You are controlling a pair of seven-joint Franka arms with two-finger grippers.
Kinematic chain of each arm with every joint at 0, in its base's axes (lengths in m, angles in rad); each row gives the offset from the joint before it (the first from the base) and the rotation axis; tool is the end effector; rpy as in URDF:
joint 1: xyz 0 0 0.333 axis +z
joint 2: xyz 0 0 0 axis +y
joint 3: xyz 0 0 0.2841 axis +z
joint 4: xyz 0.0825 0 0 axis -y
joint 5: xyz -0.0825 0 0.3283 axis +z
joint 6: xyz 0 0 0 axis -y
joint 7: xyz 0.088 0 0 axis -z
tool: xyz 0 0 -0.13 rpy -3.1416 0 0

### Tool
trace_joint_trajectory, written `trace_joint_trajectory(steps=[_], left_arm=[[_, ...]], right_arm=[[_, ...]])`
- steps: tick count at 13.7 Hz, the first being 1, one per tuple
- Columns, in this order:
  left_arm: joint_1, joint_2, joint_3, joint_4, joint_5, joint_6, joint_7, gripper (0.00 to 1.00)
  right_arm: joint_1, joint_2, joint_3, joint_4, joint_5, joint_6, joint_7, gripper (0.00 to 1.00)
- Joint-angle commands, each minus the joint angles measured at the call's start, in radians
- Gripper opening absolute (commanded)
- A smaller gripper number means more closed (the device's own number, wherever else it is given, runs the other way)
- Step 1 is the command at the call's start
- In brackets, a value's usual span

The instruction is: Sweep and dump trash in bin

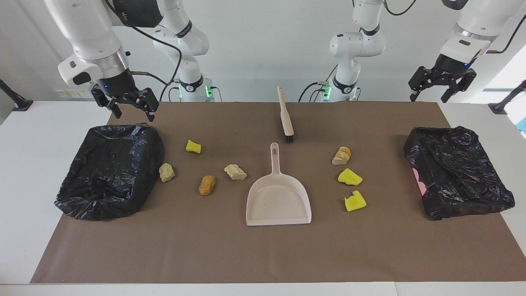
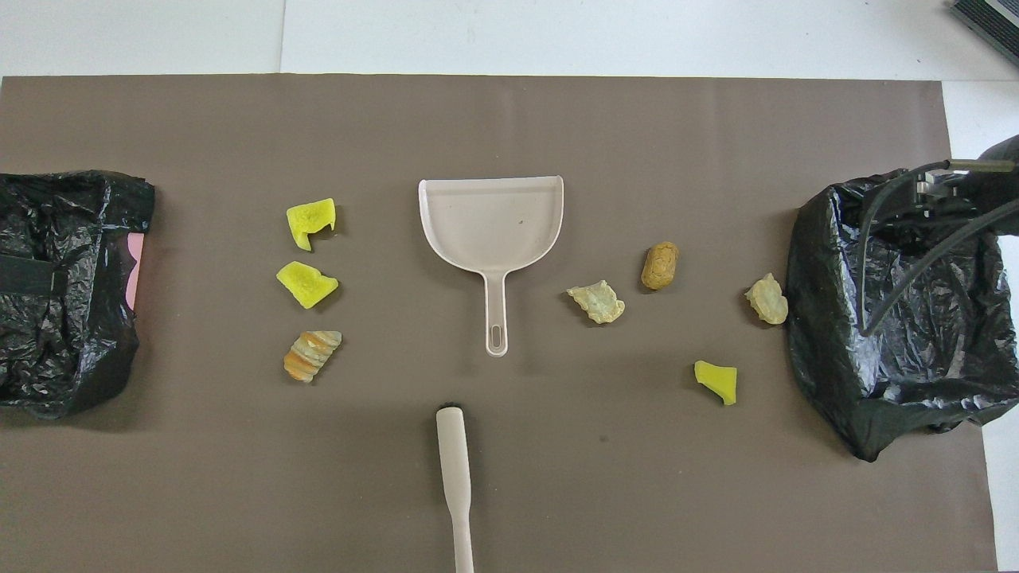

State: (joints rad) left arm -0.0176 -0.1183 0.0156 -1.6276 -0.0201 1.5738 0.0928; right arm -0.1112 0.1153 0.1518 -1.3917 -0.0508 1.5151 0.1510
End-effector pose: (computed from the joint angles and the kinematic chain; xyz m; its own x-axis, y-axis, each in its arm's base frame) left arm 0.4672 -0.0031 0.6033 0.9933 -0.0946 0.0662 -0.0958 -0.9953 0.0158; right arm 0.5258 0.0097 0.5804 0.9934 -0.1141 0.0143 -0.1145 -0.9929 0.0315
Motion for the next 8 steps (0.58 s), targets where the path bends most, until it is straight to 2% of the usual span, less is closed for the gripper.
trace_joint_trajectory(steps=[1, 8], left_arm=[[0.011, 0.006, -0.005, 0.018, -0.006, -0.015, 0.002, 1.00], [0.011, 0.006, -0.006, 0.018, -0.006, -0.015, 0.002, 1.00]], right_arm=[[-0.013, -0.031, 0.008, -0.038, 0.022, -0.016, -0.025, 1.00], [-0.002, -0.036, 0.012, -0.044, 0.025, -0.032, -0.027, 1.00]])
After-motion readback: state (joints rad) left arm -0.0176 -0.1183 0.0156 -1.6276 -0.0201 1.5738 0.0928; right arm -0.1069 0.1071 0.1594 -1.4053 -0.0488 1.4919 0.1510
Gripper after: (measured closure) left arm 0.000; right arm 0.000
